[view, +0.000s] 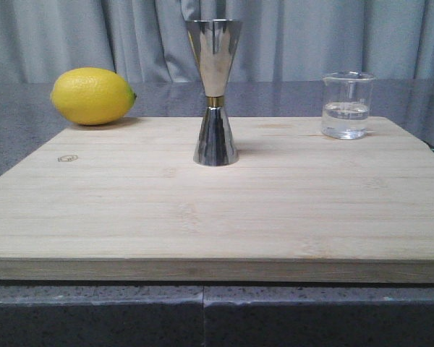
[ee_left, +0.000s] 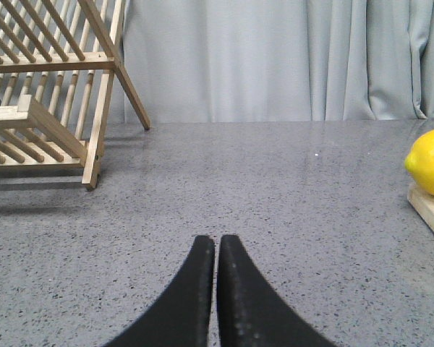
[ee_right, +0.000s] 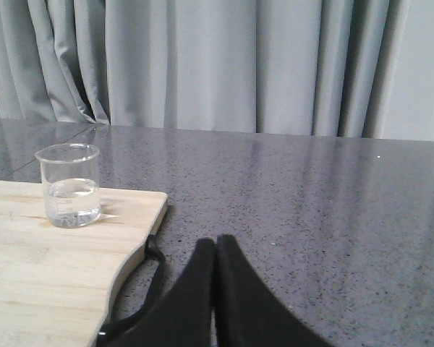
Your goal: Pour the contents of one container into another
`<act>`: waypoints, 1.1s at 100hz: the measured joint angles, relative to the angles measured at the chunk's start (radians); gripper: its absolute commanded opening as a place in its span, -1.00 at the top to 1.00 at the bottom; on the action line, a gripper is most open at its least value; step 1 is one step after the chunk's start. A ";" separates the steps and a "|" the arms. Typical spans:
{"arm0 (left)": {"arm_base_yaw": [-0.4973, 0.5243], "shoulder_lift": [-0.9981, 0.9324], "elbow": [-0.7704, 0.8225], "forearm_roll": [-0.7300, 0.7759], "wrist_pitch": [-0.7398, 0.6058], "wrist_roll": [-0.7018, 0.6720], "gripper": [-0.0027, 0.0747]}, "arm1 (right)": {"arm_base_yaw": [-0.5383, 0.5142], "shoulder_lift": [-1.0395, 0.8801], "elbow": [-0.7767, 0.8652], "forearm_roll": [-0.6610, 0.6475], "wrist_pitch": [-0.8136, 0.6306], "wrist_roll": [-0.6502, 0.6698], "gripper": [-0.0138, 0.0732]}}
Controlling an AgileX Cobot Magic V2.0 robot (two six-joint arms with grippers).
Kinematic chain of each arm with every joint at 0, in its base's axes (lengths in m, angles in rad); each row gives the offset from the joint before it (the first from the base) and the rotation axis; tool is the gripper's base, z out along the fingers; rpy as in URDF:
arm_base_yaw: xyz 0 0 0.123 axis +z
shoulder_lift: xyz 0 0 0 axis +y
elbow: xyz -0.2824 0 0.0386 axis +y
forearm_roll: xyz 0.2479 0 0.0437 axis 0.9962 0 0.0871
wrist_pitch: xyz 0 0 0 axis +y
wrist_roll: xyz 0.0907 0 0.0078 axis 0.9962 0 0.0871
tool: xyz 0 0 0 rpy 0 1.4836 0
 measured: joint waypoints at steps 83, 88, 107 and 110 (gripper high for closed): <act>0.000 0.000 0.000 -0.005 -0.011 0.000 0.98 | 0.000 0.000 0.000 0.000 -0.006 0.000 0.83; 0.000 0.000 0.000 -0.018 -0.026 0.000 0.98 | 0.000 0.000 0.000 0.000 -0.015 0.000 0.83; 0.000 0.000 0.000 -0.125 -0.100 -0.006 0.98 | 0.000 0.000 0.000 0.049 -0.042 0.000 0.83; 0.000 0.000 0.000 -0.150 -0.106 -0.012 0.98 | 0.000 0.000 0.000 0.066 -0.042 0.002 0.83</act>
